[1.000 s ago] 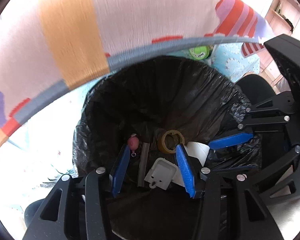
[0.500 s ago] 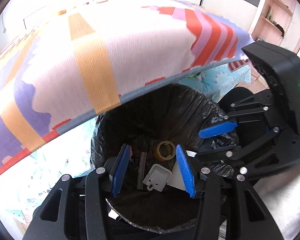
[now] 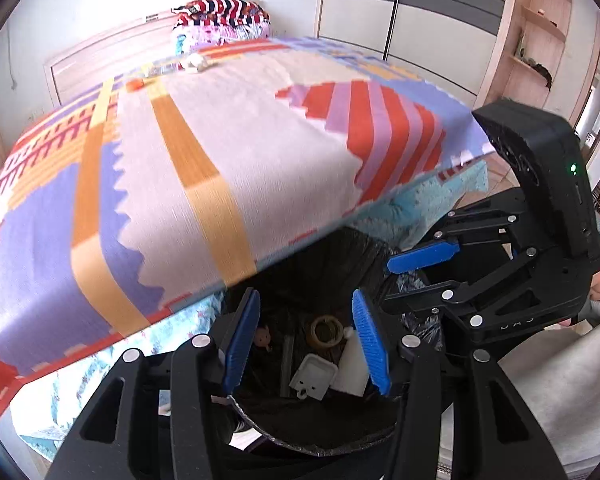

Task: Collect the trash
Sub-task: 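Raise both tools from the bin back toward the bed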

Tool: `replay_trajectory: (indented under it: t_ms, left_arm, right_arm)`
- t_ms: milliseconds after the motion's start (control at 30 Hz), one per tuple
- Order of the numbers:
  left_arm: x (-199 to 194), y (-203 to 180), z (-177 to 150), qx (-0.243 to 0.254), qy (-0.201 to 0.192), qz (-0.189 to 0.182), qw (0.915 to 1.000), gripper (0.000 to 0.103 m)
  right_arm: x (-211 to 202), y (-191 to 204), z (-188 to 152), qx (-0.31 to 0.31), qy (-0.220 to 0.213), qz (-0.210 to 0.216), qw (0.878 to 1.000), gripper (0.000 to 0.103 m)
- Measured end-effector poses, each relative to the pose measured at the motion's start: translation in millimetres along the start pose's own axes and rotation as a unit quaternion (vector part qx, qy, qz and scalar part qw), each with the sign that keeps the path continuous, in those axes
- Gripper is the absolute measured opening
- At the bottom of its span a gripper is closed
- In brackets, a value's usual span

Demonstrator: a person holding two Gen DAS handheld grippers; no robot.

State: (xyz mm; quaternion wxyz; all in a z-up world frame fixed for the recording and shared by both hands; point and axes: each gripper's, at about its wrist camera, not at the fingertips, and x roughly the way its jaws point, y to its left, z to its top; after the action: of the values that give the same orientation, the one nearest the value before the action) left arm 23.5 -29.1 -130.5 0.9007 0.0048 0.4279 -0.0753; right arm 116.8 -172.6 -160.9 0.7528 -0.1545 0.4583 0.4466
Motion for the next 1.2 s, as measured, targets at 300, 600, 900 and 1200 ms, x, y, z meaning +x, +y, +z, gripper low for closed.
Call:
replay_trajectory:
  t_ms: [300,600,900,1200]
  left_arm:
    - [-20.2,5.8,17.7,0.000,-0.028,0.003,0.9996,0.046]
    - [-27.3,8.4,29.4,-0.001,-0.041,0.010,0.9991,0.047]
    - [-33.6,17.5,41.5,-0.004,-0.056,0.020,0.9982,0.046]
    - [-37.7,27.7,55.6,-0.005,-0.069,0.031,0.9971,0.046]
  right_arm:
    - [-21.4,-1.7,11.1,0.002,-0.036,-0.008,0.999,0.038]
    - [-38.3,-2.4,19.3,-0.006,-0.069,-0.002,0.998,0.038]
    - [-48.9,-6.2,30.3,-0.006,-0.092,-0.001,0.996,0.038]
    - [-58.6,-6.2,44.6,-0.012,-0.112,-0.002,0.994,0.038]
